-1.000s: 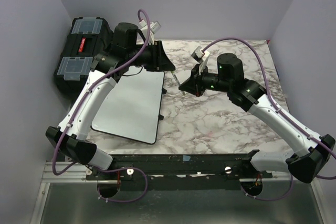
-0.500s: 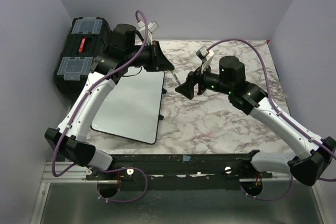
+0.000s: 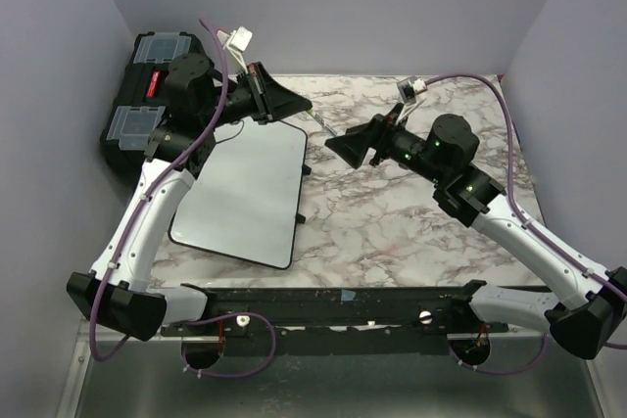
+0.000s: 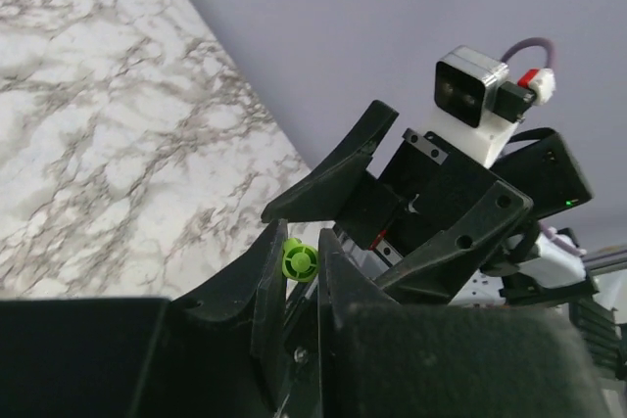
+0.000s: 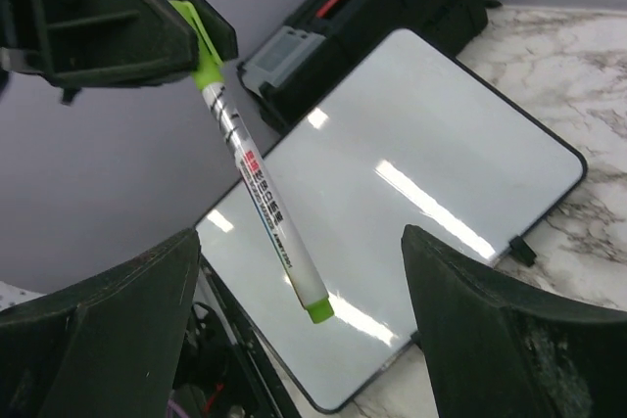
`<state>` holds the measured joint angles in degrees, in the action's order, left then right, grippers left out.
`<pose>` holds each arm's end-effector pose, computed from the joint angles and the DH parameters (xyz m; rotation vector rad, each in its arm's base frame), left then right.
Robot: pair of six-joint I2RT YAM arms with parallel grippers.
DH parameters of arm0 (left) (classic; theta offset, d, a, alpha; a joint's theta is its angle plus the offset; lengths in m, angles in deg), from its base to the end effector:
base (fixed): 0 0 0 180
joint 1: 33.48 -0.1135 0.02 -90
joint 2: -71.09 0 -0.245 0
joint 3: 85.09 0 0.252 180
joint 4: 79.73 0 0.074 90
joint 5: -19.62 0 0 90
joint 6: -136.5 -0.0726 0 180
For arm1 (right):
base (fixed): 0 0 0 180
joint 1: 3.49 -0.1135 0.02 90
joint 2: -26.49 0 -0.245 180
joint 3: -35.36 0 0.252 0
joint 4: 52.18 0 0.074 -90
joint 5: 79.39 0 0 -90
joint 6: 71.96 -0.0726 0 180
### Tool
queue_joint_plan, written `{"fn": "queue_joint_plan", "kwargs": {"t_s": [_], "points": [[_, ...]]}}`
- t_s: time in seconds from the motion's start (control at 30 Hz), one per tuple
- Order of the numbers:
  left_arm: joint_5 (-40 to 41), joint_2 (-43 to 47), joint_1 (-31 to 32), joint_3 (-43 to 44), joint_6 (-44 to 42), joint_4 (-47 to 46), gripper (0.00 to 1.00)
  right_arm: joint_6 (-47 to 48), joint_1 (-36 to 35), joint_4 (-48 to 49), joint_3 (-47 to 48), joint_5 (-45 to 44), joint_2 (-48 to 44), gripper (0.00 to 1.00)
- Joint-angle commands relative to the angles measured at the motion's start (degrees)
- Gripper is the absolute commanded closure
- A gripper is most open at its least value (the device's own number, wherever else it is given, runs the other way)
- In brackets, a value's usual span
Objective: Write a sentence on the whiteboard
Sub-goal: Open the pen cap from the whiteboard marker.
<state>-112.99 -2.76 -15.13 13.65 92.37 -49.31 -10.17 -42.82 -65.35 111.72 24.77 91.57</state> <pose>0.2762 -0.1434 0.4426 0.1861 1.8527 -1.4269 0.2272 0.2091 0.3802 -0.3695 1.6788 1.0941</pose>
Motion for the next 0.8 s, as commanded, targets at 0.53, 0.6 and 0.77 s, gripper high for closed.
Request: {"fn": "queue_joint_plan", "kwargs": {"t_s": [0.53, 0.6, 0.77], "points": [[-5.5, 0.7, -2.0, -11.7, 38.2, -56.4, 1.00, -22.0, 0.2, 38.2, -2.2, 8.0, 2.9, 0.30], [-5.3, 0.8, -2.0, -11.9, 38.2, -57.2, 1.00, -22.6, 0.2, 39.5, -1.9, 8.0, 3.6, 0.32], [-4.9, 1.0, -1.9, -12.8, 37.6, -57.1, 1.00, -23.7, 0.3, 41.8, -1.3, 7.4, 5.0, 0.36]]}}
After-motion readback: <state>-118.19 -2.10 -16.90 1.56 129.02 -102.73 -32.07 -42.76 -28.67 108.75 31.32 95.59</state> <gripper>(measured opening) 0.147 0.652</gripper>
